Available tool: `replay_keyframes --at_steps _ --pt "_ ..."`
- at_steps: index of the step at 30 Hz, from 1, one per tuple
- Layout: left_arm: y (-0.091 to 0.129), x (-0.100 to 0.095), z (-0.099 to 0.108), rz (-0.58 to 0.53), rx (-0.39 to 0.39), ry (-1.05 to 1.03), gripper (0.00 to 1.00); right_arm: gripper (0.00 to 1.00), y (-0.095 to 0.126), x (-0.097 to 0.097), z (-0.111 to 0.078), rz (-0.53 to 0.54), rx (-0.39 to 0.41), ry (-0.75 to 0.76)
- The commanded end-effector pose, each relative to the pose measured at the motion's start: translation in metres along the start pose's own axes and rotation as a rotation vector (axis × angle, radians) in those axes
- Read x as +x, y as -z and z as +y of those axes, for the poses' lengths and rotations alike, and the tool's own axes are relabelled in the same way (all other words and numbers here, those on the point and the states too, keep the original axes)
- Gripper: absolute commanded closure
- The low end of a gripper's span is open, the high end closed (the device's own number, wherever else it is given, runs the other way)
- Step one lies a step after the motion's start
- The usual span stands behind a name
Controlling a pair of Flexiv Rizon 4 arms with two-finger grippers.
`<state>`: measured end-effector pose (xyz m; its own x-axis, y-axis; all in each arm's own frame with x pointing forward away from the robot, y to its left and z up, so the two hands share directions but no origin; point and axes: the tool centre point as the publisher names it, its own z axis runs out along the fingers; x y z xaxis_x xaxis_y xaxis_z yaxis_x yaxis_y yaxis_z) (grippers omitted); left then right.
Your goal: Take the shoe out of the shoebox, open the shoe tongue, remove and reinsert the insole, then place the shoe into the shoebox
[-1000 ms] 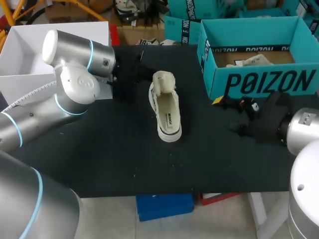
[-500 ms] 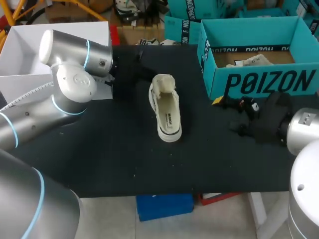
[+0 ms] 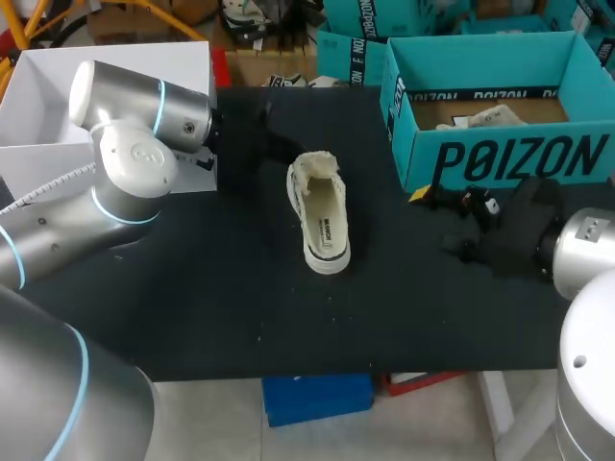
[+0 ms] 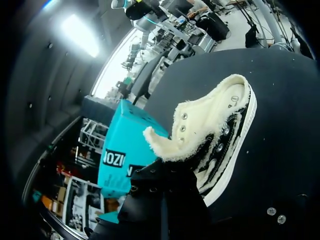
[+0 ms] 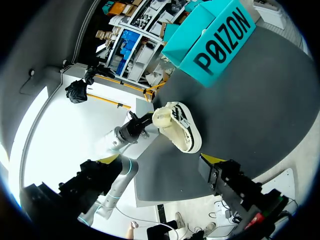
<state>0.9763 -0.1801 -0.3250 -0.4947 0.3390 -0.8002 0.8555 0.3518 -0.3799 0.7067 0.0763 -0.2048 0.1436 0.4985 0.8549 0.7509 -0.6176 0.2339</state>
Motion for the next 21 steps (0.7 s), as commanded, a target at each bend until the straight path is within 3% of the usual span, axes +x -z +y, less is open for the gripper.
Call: replay_keyframes --at_steps 1,7,21 --pt "0.007 -0.006 0.000 0.008 -0.011 -0.009 1.00 0.00 0.000 -0.007 0.000 0.057 0.215 -0.016" --pt "0.004 -0.018 0.006 0.014 -0.024 -0.024 1.00 0.00 0.000 -0.007 0.000 0.057 0.215 -0.016" --pt "-0.039 -0.040 0.014 0.084 0.013 -0.068 1.00 0.00 0.000 -0.007 0.000 0.057 0.215 -0.016"
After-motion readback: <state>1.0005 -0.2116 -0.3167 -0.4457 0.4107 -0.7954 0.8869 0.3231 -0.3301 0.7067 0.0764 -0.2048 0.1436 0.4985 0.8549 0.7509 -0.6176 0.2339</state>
